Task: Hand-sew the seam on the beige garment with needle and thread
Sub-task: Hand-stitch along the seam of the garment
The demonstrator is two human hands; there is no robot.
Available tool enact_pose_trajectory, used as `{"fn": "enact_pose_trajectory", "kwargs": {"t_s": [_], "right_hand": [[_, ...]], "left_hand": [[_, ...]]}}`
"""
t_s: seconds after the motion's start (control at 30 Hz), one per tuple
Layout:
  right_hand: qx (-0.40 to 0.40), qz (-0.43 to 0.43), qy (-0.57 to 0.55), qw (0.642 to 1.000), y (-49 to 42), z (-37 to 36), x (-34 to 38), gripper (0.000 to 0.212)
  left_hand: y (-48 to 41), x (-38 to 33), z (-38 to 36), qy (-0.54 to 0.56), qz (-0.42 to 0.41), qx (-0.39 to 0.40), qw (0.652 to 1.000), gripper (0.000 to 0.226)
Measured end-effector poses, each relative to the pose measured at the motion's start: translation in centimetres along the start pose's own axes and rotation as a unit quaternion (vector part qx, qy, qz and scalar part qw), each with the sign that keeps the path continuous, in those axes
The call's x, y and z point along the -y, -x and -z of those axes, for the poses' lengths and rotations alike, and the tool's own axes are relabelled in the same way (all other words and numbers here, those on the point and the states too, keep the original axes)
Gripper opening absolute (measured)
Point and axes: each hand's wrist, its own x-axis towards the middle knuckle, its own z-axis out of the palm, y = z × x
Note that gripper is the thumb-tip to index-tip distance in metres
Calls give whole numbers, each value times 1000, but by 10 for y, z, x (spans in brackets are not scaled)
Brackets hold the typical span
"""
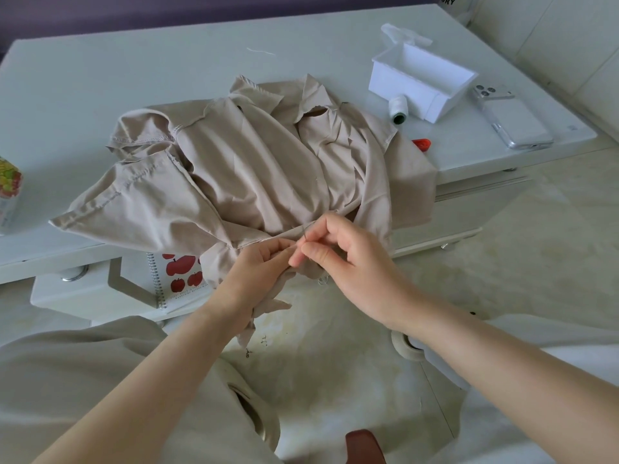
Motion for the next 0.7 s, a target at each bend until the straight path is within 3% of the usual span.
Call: {"fn": "enact_pose_trajectory", "kwargs": {"t_s": [0.13, 0.43, 0.63, 0.7], "right_hand": [[42, -81, -49, 995, 18, 0, -5, 16], [161, -243, 86, 953, 74, 0, -62, 13], [190, -247, 217, 925, 84, 12, -92, 10], [160, -226, 266, 923, 84, 11, -96, 11]], "left_hand": [[-4, 3, 0, -14, -26, -68, 997, 14], [-5, 6, 0, -47, -72, -113, 990, 10], [-3, 6, 1, -31, -66, -116, 991, 8], [-2, 6, 1, -38, -67, -114, 990, 8]]}}
